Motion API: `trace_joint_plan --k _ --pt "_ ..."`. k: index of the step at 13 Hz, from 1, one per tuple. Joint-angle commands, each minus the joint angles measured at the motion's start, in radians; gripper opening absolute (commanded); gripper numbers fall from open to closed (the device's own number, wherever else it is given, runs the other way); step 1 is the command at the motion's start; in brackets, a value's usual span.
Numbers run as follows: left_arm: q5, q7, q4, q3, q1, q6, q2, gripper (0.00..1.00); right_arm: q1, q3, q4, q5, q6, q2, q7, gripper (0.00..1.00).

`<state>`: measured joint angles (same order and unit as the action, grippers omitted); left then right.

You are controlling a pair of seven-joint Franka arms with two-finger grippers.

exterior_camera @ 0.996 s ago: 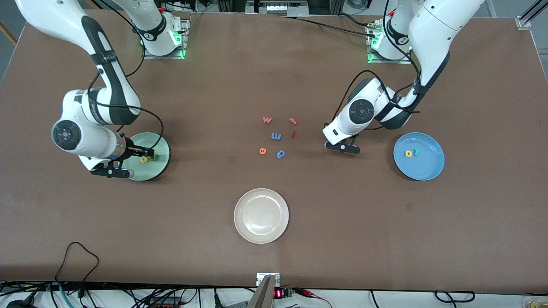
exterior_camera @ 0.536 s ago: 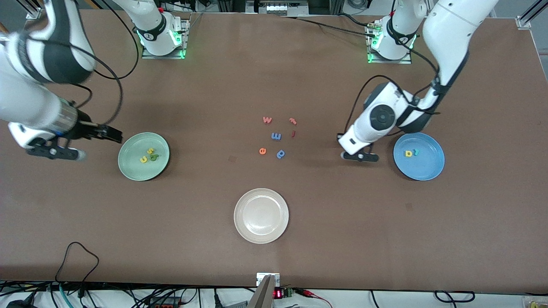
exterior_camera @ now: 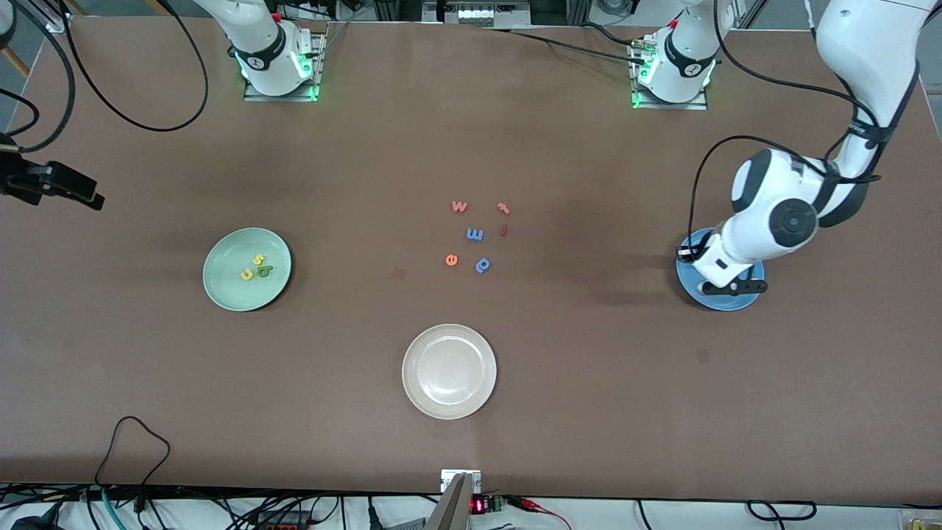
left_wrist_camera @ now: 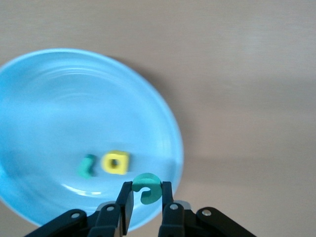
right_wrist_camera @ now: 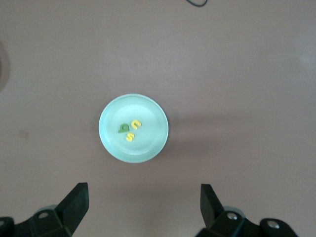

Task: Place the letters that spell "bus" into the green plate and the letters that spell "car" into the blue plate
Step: 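Lower 'c' onto the blue plate and open the left gripper while the right gripper retracts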

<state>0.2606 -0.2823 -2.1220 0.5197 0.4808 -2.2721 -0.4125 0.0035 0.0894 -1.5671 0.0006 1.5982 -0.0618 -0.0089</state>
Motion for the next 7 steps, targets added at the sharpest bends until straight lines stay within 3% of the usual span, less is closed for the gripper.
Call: trace_joint_plan --k 1,3,6,7 --pt "0.049 0.06 -0.004 0.01 0.083 0.003 -0.003 0.06 -0.002 -0.01 0.001 -0.002 -0.078 0.01 0.006 1.0" --pt "0.126 0.06 0.013 0.011 0.122 -0.006 -0.025 0.06 0.0 -0.013 0.001 -0.002 -0.08 0.007 0.007 1.0" --pt "0.138 0.074 0.091 0.01 0.16 -0.004 -0.109 0.08 -0.002 -0.013 -0.002 -0.002 -0.086 0.002 0.012 1.0" --pt "0.138 0.074 0.093 0.01 0.16 -0.004 -0.114 0.14 0.001 -0.013 -0.002 -0.002 -0.089 0.002 0.013 1.0"
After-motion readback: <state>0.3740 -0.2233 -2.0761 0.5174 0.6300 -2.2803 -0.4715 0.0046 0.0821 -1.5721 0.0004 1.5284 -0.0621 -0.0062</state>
